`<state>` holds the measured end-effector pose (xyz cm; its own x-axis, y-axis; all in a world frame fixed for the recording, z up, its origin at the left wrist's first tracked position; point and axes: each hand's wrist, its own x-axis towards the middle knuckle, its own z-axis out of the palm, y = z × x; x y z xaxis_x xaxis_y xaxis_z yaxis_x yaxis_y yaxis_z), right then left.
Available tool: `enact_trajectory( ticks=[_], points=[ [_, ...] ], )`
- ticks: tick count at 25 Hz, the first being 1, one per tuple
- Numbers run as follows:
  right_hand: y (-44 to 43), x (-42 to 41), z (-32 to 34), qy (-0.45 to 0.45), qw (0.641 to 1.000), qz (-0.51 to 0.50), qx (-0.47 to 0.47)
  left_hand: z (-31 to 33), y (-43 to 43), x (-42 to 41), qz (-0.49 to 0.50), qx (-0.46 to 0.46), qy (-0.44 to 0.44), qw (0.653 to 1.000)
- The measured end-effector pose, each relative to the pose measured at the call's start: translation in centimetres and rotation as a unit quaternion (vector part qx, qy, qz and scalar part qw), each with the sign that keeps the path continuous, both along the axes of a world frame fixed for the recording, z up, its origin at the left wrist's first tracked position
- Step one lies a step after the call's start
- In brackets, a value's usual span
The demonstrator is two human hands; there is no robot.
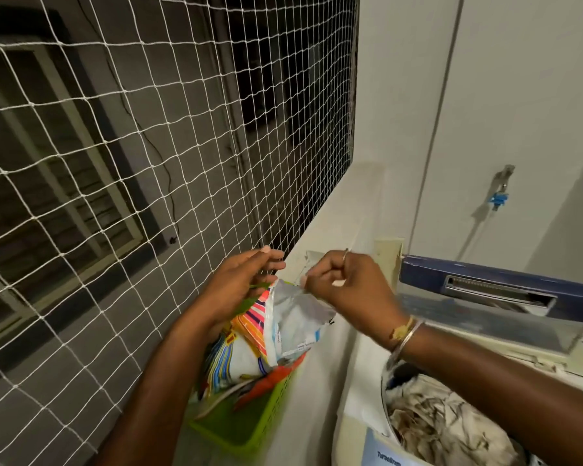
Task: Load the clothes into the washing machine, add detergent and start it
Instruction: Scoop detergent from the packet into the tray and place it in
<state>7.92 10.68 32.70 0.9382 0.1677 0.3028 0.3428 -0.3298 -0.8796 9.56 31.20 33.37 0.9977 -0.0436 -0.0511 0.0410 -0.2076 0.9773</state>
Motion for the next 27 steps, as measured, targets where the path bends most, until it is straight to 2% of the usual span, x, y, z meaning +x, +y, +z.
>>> enact_trajectory(
  ticks=[3, 5, 7, 11, 15, 19, 22, 24, 25, 27],
  points=[
    [1.2, -1.7, -2.5, -0.134, 0.969, 0.010, -0.206, 0.1, 0.1, 0.1, -0.007, 0.002, -0.003, 1.000],
    [1.1, -1.9, -3.3, -0.148, 0.947, 0.017, -0.285, 0.1, -0.1, 0.1, -0.009, 0.002, -0.003, 1.000],
    [0.5, -1.8, -2.8, -0.144, 0.953, 0.026, -0.266, 0.0, -0.2, 0.2, -0.018, 0.007, -0.005, 1.000],
    [-1.7, 0.4, -0.8, -0.115, 0.986, -0.026, -0.115, 0.2, -0.3, 0.3, -0.022, 0.010, -0.002, 1.000],
    [-3.9, 5.7, -2.2, -0.052, 0.986, -0.093, -0.126, 1.0, -1.1, 1.2, -0.024, 0.013, 0.004, 1.000],
    [-5.0, 9.3, -5.6, 0.008, 0.987, -0.104, -0.122, 1.6, -2.2, 2.9, -0.047, 0.060, 0.032, 0.997],
    [-5.4, 11.2, -7.2, 0.037, 0.988, -0.102, -0.109, 3.8, -4.0, 5.1, -0.091, 0.143, 0.023, 0.985],
    [-5.7, 12.4, -7.9, 0.051, 0.988, -0.106, -0.097, 5.5, -5.9, 7.2, -0.135, 0.252, -0.007, 0.958],
    [-5.8, 13.0, -8.1, 0.056, 0.988, -0.108, -0.092, 6.0, -7.0, 8.5, -0.157, 0.316, -0.024, 0.935],
    [-6.0, 14.2, -8.6, 0.070, 0.989, -0.110, -0.074, 6.2, -9.2, 10.7, -0.195, 0.467, -0.050, 0.861]
  ],
)
